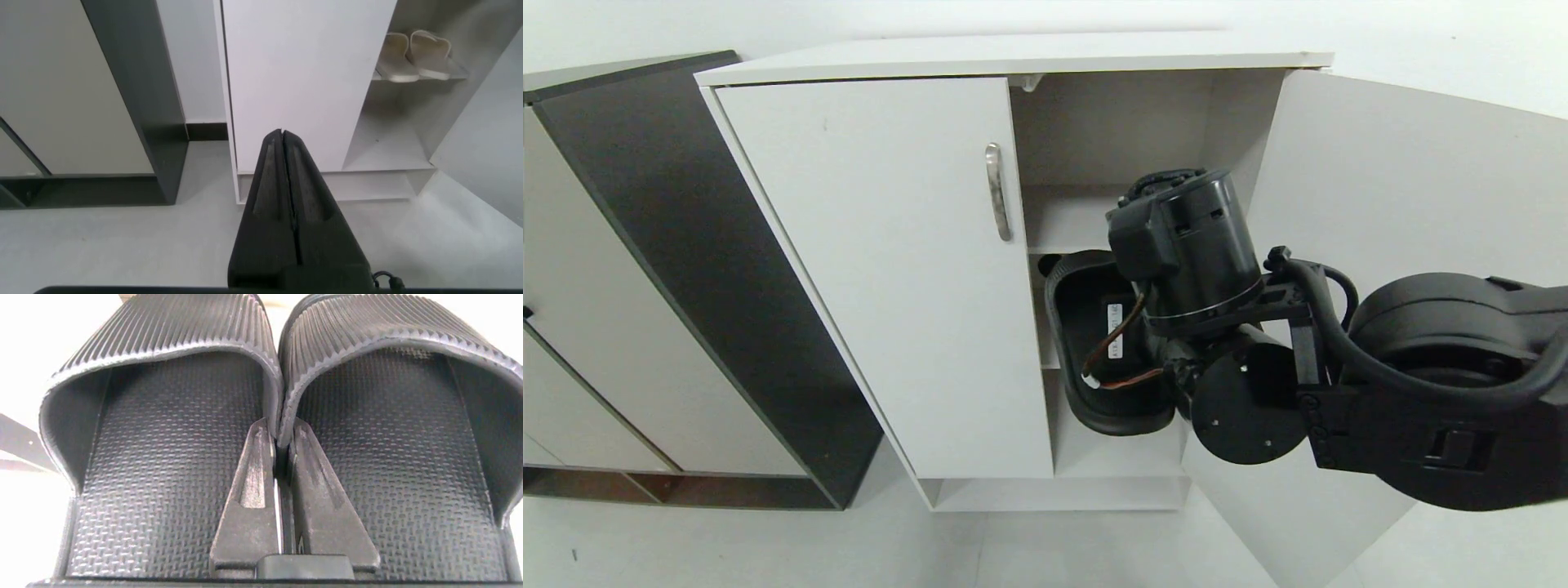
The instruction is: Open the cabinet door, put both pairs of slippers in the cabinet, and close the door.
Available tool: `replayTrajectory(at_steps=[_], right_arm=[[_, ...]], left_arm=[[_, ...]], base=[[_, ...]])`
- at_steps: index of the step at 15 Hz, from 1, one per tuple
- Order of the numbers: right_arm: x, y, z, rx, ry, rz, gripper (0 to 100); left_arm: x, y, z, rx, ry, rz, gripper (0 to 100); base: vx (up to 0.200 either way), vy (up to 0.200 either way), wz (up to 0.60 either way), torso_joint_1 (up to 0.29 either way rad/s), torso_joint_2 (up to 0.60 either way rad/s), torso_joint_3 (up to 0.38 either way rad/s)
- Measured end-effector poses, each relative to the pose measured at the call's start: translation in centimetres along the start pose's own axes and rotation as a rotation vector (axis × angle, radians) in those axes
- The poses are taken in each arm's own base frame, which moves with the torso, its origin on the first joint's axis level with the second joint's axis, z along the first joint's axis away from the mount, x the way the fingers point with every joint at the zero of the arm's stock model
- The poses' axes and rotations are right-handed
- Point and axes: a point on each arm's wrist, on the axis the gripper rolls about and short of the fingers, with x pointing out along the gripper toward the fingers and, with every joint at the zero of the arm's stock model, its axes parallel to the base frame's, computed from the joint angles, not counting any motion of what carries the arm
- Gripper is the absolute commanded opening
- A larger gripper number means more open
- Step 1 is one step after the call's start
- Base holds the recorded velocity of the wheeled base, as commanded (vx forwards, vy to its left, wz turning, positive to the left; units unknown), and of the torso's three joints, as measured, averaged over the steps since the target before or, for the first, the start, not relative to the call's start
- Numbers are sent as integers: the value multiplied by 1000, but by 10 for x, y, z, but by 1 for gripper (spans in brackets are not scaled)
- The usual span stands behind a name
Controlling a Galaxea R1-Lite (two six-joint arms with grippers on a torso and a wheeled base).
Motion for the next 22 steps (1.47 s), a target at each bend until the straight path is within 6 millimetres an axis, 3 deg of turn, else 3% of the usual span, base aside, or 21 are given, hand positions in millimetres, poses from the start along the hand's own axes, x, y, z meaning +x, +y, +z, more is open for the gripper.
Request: replayTrajectory(at_steps=[9,16,22], right_arm=[[1,0,-2,-6,3,-4,0],[0,2,-4,-3,-14,-32,0],[22,1,2,27,-25,2,0]], left_arm=[[0,0,0,0,-1,0,0],[0,0,0,-1,-1,1,0],[0,0,0,-3,0,1,0]], base=[[200,0,0,2,6,2],[0,0,0,0,0,0],[0,0,0,0,0,0]])
